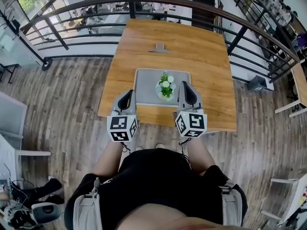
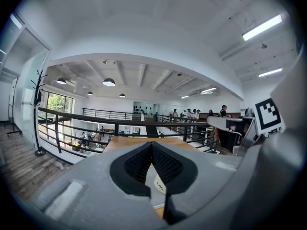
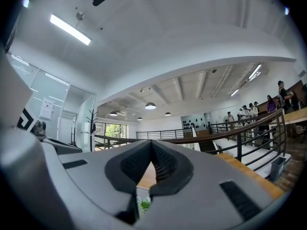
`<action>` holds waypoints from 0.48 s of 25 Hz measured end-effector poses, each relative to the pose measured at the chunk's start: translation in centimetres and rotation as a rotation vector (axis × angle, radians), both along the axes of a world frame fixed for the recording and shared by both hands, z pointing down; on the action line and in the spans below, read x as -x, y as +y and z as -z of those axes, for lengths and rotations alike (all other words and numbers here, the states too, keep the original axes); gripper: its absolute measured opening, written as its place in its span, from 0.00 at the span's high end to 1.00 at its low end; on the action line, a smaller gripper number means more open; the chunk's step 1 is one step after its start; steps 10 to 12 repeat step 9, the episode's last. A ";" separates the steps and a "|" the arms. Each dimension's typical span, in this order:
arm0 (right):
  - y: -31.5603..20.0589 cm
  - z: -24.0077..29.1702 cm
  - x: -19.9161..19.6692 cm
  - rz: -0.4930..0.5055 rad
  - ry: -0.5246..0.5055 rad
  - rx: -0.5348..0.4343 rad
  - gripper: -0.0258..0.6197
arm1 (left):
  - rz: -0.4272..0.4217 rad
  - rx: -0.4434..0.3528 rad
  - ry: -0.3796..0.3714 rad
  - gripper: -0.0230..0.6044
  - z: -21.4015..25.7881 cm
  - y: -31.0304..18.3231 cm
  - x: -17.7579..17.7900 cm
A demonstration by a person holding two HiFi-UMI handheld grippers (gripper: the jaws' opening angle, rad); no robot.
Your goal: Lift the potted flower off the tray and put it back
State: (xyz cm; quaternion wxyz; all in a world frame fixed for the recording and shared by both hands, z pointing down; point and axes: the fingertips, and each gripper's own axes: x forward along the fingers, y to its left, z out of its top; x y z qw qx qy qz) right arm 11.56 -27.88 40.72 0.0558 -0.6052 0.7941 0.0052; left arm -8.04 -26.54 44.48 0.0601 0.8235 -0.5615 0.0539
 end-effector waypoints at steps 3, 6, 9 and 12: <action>0.2 0.0 0.3 0.013 0.002 0.000 0.97 | 0.006 -0.002 0.001 0.94 0.1 0.3 0.2; 0.3 0.1 0.5 0.017 -0.001 0.000 0.97 | 0.004 -0.004 0.001 0.94 0.2 0.5 0.3; 0.3 0.0 1.0 0.024 -0.003 0.003 0.96 | 0.002 -0.005 -0.001 0.94 0.3 0.6 0.7; 0.3 0.0 1.0 0.024 -0.003 0.003 0.96 | 0.002 -0.005 -0.001 0.94 0.3 0.6 0.7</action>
